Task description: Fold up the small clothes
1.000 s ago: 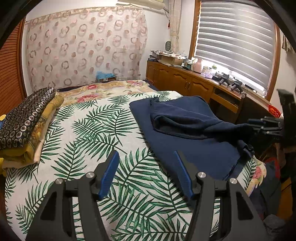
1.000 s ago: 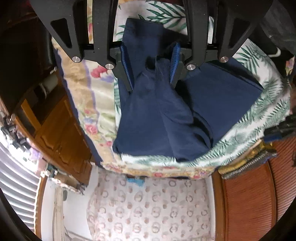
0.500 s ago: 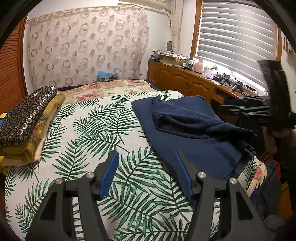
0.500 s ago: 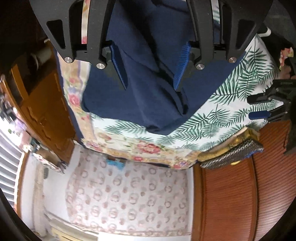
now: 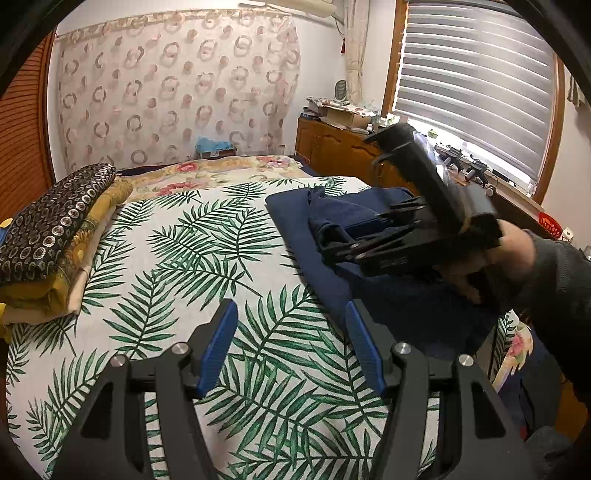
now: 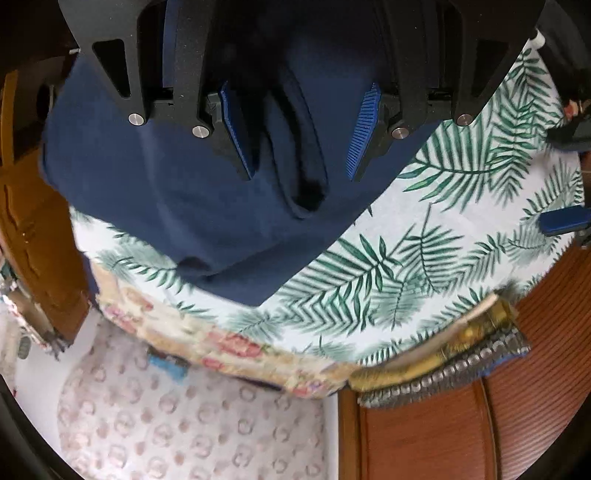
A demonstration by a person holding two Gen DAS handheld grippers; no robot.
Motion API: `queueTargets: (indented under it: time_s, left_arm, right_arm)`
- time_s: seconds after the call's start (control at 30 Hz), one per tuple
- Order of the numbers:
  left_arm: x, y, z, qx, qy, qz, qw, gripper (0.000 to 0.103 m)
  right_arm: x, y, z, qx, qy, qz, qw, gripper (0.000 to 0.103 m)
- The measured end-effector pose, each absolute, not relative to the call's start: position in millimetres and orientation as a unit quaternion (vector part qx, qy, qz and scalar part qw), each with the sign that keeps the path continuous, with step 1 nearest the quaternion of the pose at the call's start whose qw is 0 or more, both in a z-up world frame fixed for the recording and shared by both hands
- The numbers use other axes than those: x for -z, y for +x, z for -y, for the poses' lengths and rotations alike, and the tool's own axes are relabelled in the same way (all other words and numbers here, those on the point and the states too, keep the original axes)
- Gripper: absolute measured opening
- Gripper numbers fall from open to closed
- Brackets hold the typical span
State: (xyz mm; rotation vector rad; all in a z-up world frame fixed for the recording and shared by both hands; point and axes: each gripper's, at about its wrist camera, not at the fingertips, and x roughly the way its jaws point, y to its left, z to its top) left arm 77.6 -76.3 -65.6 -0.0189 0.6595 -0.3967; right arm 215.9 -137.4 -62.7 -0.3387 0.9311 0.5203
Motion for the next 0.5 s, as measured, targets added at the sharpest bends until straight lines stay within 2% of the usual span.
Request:
queueTargets:
  time_s: [0.17, 0.23, 0.3, 0.37, 0.5]
  left_arm:
    - [68.7, 77.3, 76.8, 0.196, -0.009, -0.325, 0.925, 0.06]
    - [70.3, 77.3, 77.2, 0.197, -0.01, -0.327, 0.924, 0.06]
    - [71.0, 77.6, 78.3, 0.198, -0.009, -0.328, 0.923, 0.06]
    - [71.5, 77.5, 79.3, 0.199, -0.008, -0.329, 0.923, 0.06]
    - [71.4, 77.3, 82.6, 0.201, -0.005, -0.33, 0.922, 0.06]
  right_arm:
    - [75.7, 223.5, 140.1, -0.238, -0.16, -0.443, 0.849, 0.053]
    - [75.4, 222.5, 142.6, -0.231, -0.154, -0.435, 0.857, 0.037]
    - [71.4, 222.7, 150.2, -0.23, -0.14, -0.43, 0.862, 0.011]
    - [65.4, 223.2, 159.5, -0.239, -0.123, -0.426, 0.864, 0.007]
    - [42.2, 221.5, 179.0, -0.228, -0.098, -0.399, 0.883, 0.006]
